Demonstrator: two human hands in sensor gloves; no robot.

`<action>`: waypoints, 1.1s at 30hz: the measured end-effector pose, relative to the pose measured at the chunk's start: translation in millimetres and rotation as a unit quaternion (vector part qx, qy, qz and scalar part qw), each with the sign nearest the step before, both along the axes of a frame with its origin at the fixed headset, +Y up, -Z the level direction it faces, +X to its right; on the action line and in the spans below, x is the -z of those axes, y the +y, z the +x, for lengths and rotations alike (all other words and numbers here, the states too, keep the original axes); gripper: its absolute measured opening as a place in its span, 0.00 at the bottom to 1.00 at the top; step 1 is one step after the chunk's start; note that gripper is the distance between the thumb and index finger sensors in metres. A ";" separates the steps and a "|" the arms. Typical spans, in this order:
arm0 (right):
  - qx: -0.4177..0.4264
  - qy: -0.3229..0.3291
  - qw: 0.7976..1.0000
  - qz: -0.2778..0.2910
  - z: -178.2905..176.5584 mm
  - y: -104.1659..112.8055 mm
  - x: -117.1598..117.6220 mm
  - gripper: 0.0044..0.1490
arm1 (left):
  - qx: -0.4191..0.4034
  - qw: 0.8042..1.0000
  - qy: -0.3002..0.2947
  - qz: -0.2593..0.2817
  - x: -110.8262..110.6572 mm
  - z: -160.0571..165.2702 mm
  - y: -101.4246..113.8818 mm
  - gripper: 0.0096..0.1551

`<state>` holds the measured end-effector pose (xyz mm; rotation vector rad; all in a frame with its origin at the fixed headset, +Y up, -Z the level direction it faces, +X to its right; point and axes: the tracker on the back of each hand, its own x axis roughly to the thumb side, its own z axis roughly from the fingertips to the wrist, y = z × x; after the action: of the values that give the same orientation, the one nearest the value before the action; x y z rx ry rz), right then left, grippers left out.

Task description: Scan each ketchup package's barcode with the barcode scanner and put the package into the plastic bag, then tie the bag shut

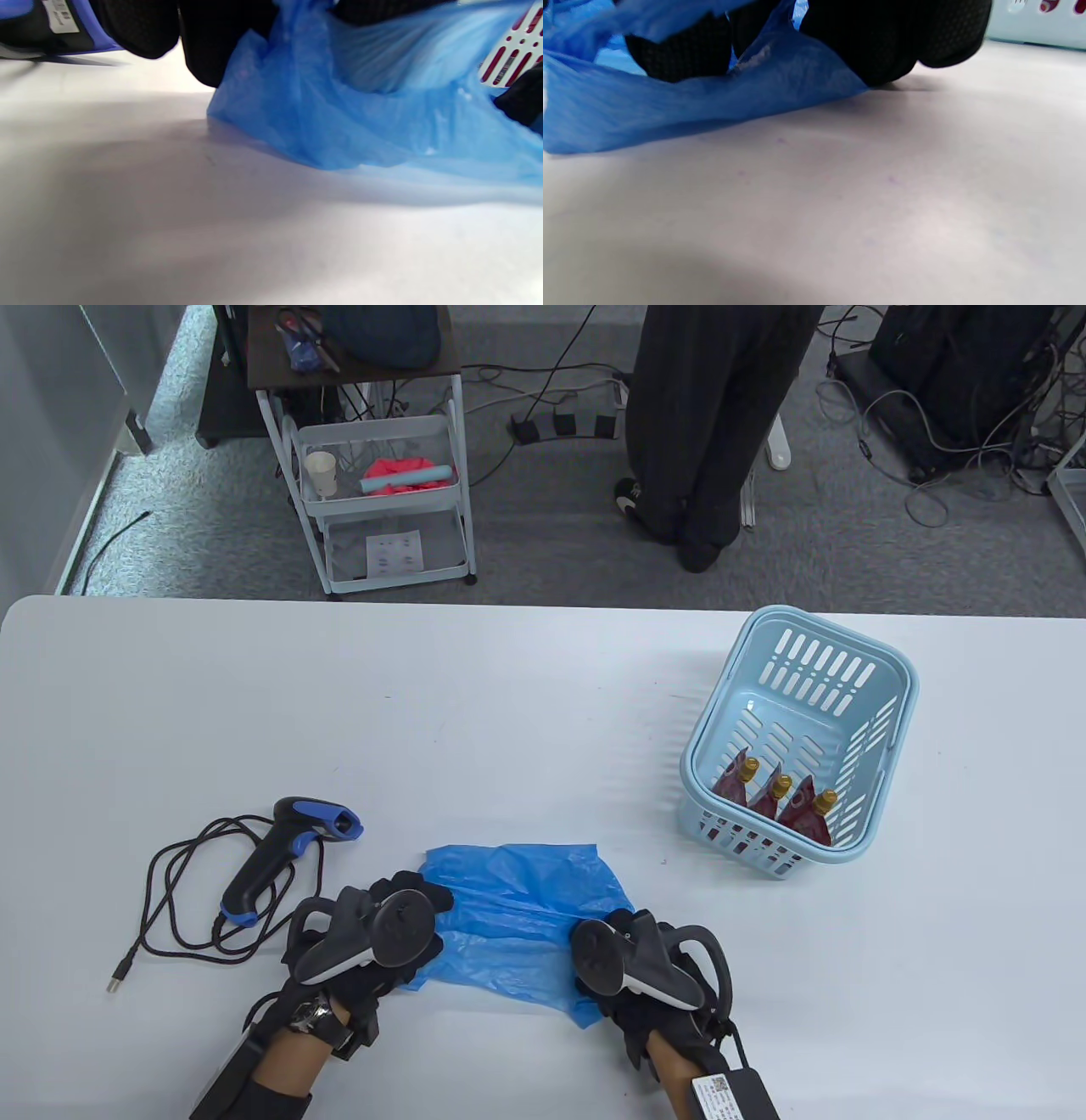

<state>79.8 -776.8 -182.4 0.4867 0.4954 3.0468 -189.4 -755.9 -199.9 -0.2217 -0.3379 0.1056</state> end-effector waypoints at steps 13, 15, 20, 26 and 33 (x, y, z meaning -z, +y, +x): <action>-0.024 0.002 1.000 -0.015 -1.8 1.1 3.7 0.51 | -0.102 0.992 0.068 0.012 6.7 -45.0 33.2 0.33; -0.024 0.003 1.000 -0.015 -2.0 0.9 3.8 0.51 | -0.128 0.989 0.070 0.026 4.3 -51.1 45.7 0.33; -0.023 0.007 1.000 -0.018 -2.8 0.6 3.4 0.51 | -0.129 0.987 0.038 0.093 -11.9 -40.0 81.5 0.32; -0.025 0.020 0.999 -0.020 -5.3 0.4 0.1 0.51 | -0.044 0.988 -0.086 0.120 -36.8 22.4 77.6 0.24; -0.029 0.036 0.999 -0.020 -6.9 0.7 -5.8 0.51 | 0.185 0.973 -0.109 0.080 -33.1 68.2 -10.7 0.20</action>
<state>73.0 -776.1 -176.7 0.5912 0.5834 3.0772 -121.3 -766.6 -166.8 -0.1327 -0.5156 -0.3151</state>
